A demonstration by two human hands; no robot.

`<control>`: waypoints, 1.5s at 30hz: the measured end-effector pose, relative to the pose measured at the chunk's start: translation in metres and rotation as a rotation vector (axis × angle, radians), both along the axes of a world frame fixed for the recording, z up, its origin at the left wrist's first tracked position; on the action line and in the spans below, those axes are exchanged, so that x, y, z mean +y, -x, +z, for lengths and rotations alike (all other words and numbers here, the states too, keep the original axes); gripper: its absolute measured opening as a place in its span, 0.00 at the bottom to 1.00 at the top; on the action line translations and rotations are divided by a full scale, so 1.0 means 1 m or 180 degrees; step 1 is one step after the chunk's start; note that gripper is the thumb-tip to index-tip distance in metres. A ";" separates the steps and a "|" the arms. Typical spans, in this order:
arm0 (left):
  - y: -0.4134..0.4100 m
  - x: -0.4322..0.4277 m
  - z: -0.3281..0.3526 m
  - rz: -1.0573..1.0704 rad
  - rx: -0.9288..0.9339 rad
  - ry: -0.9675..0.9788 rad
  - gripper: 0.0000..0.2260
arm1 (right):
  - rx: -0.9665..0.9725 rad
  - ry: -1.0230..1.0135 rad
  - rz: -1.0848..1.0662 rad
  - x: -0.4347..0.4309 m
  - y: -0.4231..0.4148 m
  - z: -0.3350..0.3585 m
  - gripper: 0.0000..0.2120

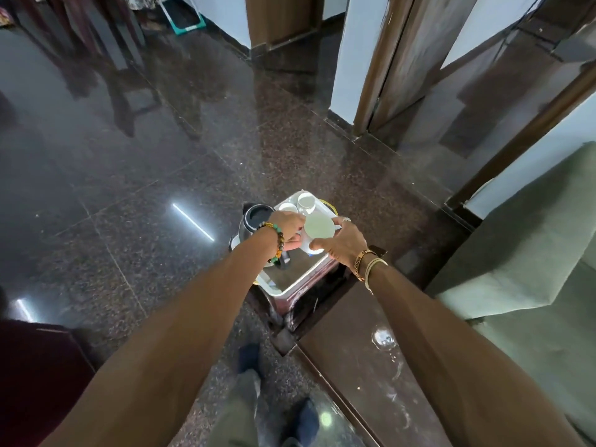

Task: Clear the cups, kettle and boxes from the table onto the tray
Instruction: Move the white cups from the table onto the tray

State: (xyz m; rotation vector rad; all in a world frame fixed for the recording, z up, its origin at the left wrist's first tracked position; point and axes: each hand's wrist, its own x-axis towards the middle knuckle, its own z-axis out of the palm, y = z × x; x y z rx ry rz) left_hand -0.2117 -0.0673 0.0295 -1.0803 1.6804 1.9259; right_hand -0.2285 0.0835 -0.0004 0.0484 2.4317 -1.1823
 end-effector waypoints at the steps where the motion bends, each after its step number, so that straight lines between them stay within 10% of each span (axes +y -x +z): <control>1: 0.008 -0.003 -0.006 -0.0071 -0.0020 -0.0012 0.04 | -0.0027 -0.0017 -0.0052 -0.003 0.004 -0.005 0.36; 20: 0.163 -0.027 -0.094 -0.1182 -0.0341 -0.0130 0.10 | -0.0299 -0.0285 -0.0988 -0.029 0.113 -0.091 0.36; 33: 0.205 -0.022 -0.207 -0.3585 0.0569 0.2416 0.16 | -0.0370 -0.0338 -0.0900 -0.032 0.161 -0.205 0.31; 45: 0.223 -0.015 -0.228 -0.3631 0.0546 0.2444 0.17 | -0.0257 -0.0778 -0.0676 -0.030 0.188 -0.240 0.29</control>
